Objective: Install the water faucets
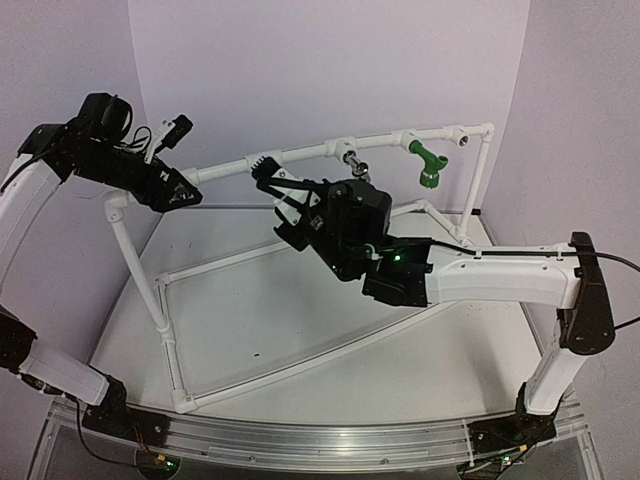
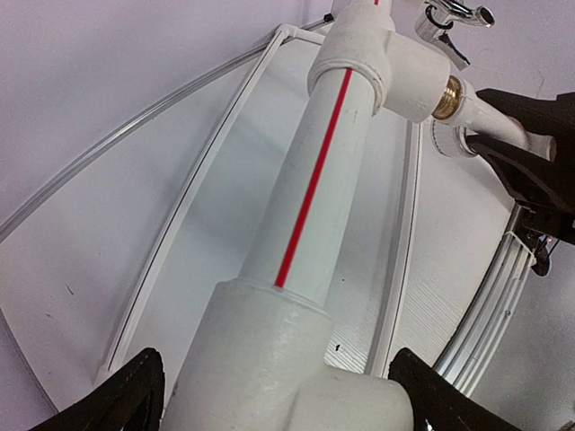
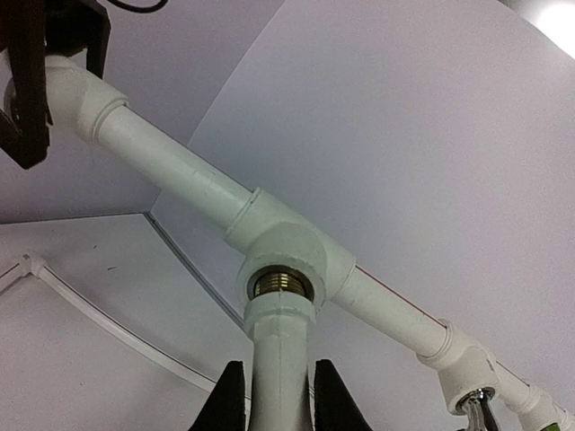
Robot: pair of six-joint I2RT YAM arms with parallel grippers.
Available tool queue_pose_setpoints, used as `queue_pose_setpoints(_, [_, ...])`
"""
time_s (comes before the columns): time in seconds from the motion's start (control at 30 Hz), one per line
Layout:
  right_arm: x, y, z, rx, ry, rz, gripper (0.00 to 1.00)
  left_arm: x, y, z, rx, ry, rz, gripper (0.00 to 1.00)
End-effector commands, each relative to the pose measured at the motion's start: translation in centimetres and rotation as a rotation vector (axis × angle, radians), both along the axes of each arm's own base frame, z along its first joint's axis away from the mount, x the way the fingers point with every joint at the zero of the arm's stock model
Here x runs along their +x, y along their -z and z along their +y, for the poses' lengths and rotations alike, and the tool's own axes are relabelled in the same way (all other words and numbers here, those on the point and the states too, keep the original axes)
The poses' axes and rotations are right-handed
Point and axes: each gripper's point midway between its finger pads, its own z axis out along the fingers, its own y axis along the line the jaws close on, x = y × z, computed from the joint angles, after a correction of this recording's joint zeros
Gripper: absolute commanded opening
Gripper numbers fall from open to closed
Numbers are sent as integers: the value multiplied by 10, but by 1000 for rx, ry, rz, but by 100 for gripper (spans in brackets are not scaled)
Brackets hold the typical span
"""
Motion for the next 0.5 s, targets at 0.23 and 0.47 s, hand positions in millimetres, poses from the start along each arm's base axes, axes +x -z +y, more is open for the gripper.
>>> queue_pose_setpoints(0.23, [0, -45, 7, 148, -62, 0, 0, -15, 11, -4, -20, 17, 92, 84])
queue_pose_setpoints(0.47, [-11, -52, 22, 147, -44, 13, 0, -15, 13, -4, -22, 10, 95, 84])
